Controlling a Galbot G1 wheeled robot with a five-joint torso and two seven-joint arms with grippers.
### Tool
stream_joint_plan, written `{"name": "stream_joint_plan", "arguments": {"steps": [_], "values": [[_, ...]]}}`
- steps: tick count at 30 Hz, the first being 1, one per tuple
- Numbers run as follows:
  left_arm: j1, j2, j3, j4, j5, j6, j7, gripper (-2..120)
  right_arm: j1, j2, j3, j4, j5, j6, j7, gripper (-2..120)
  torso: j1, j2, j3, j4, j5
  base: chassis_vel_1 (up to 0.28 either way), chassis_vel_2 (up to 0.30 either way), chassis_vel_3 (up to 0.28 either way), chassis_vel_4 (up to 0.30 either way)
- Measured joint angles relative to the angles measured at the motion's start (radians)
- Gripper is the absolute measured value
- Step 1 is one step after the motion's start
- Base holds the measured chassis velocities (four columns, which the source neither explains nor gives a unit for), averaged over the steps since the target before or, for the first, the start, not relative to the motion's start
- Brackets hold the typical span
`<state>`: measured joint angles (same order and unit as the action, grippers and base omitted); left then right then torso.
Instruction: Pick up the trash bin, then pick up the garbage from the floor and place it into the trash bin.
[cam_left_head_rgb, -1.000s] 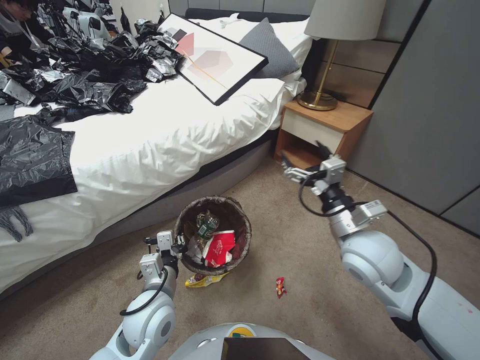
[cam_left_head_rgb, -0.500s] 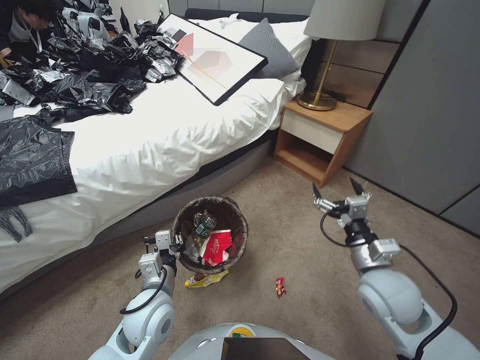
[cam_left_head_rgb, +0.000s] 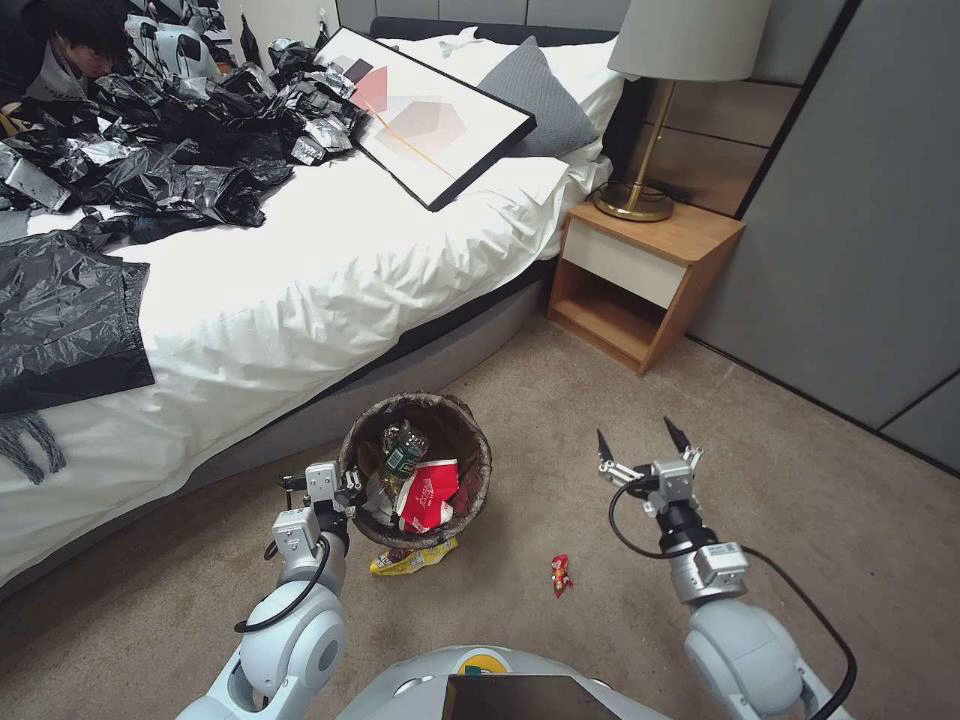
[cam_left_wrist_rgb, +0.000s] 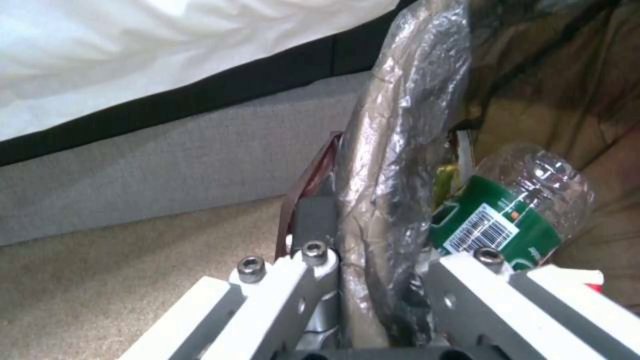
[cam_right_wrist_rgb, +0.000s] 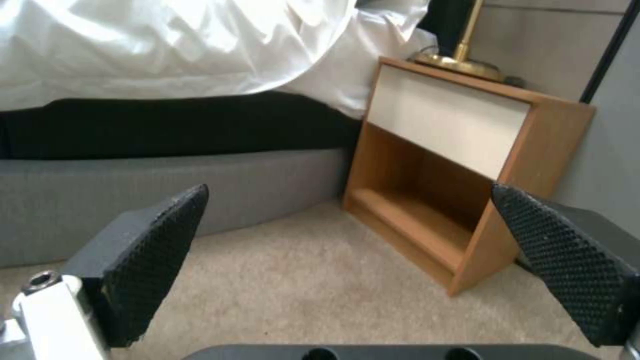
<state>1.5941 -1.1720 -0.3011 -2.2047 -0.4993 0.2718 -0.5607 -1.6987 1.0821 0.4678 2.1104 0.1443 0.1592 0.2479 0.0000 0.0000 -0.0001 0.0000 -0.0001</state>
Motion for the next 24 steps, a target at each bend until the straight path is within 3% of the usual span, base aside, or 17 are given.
{"name": "stream_joint_plan", "arguments": {"steps": [6, 11, 24], "values": [[-0.001, -0.002, 0.002, -0.001, 0.002, 0.0, 0.0, 4, -0.001, -0.008, -0.01, -0.007, 0.003, -0.004, 0.007, 100, 0.0, 0.0, 0.0, 0.0, 0.0, 0.0, 0.0, 0.0, 0.0], [-0.001, -0.001, 0.002, -0.002, 0.002, -0.001, 0.0, 4, 0.003, -0.04, -0.041, -0.013, 0.049, -0.059, 0.024, 100, 0.0, 0.0, 0.0, 0.0, 0.0, 0.0, 0.0, 0.0, 0.0], [-0.002, 0.001, -0.007, -0.007, 0.001, -0.001, 0.0, 4, 0.118, -0.146, -0.229, -0.107, 0.244, -0.239, 0.101, 100, 0.0, 0.0, 0.0, 0.0001, 0.0001, 0.0, 0.0, 0.0, 0.0]]}}
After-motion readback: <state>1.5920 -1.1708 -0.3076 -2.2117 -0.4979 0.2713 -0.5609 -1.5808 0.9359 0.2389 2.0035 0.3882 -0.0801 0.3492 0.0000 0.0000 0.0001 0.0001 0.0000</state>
